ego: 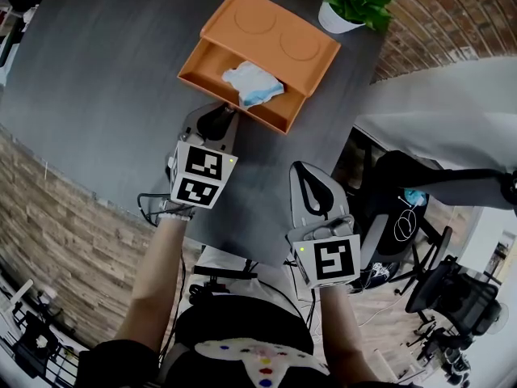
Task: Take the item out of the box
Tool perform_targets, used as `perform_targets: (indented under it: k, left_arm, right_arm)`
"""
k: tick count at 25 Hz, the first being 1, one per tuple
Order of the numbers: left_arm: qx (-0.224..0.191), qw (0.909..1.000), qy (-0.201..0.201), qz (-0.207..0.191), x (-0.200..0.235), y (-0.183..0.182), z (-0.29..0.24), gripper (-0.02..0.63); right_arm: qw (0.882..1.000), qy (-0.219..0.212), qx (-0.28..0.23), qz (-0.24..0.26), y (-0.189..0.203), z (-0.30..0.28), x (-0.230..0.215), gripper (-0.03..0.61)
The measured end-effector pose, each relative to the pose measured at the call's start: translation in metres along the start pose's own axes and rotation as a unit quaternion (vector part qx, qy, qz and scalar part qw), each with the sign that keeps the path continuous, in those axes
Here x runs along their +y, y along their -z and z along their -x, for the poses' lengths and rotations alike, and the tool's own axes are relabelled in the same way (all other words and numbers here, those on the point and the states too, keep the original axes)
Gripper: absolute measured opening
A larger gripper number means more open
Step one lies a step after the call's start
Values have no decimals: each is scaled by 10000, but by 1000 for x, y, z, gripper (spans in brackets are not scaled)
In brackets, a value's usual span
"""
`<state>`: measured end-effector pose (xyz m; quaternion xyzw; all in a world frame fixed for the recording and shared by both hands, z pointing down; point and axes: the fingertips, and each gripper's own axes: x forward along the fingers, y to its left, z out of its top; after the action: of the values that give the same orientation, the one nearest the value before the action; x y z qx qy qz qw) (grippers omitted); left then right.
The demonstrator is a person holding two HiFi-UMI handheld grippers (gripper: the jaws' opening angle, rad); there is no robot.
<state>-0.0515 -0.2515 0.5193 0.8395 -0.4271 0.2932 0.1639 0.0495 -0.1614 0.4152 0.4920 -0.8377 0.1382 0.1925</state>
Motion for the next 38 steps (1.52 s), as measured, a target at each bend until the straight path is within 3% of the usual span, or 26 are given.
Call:
perform_targets:
  k: [16,29,35,38]
  left_arm:
    - [61,10000,-48,60,-6,15,11,77]
    - [-53,10000,-50,32,-7,5,27,91]
    - [-354,9992,-178,70,-4,-16,54,9]
    - [-556,9984,-117,35,-8,-32,72,6]
  right_arm:
    - [9998,-115,83,131,4,6,1,8]
    - [9998,8,-4,194,-4,11,-8,8]
    - [9994,71,-159,312,-21,15,-9,8]
    - [9989,115,-251,366,-33,17,-9,8]
